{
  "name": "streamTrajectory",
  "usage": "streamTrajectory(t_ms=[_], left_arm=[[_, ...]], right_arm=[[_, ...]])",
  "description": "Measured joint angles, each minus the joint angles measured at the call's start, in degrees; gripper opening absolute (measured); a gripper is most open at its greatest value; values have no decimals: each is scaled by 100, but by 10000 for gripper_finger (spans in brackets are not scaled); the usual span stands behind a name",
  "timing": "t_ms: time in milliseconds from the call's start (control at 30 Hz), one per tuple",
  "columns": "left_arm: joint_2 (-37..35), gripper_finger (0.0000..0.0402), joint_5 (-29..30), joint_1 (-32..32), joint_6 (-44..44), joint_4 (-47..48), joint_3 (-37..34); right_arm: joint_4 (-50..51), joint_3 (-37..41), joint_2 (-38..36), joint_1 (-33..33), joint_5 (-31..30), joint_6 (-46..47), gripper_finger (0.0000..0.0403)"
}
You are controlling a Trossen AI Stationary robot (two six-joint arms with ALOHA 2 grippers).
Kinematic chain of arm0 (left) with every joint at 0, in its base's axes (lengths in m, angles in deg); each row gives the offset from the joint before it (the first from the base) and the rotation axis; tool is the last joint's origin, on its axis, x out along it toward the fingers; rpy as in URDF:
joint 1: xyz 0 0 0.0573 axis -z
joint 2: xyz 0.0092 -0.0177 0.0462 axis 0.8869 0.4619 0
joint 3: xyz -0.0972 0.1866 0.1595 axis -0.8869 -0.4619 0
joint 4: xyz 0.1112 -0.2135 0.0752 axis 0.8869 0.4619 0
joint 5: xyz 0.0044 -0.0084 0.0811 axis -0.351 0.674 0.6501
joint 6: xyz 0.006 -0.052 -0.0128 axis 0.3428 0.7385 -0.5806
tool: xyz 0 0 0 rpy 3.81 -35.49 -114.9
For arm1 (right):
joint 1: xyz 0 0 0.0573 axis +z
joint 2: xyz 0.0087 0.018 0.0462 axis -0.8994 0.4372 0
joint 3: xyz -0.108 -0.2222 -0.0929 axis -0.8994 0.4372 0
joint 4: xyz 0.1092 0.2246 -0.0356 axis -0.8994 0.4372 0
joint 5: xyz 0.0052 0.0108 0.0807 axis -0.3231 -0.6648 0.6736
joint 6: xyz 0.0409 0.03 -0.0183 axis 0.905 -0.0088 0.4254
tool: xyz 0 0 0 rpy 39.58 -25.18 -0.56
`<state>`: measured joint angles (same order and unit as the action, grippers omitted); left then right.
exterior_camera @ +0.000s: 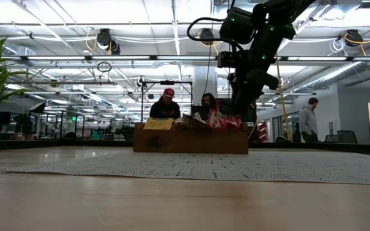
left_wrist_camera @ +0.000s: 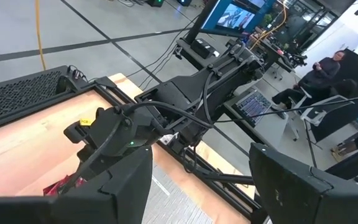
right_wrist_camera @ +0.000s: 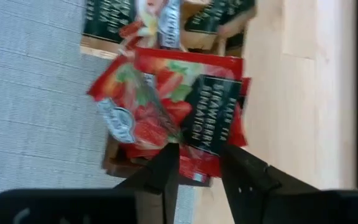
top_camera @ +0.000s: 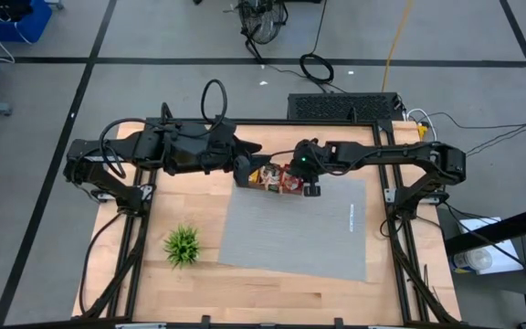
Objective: Pick & Place Tea
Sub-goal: Put the red tea bag into the right section of the wooden organizer, then return to Home Position
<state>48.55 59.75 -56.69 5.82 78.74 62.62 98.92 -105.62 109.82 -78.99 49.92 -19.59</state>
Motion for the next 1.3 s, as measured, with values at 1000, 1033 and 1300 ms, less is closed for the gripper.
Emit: streamTrajectory(t_ms=[1000,1033,1300], left_arm=[[-18,267,-58,-1,-128,-48,0],[-49,267,-57,-6,-192,-39,-1],[-497,267,311,-20,-1189,46,2]], right_arm=[[325,2,-1348,-143,-265,594,105],[353,4,-1427,-86,-258,761,105],[5,4,-2484,615,135,2734,105]])
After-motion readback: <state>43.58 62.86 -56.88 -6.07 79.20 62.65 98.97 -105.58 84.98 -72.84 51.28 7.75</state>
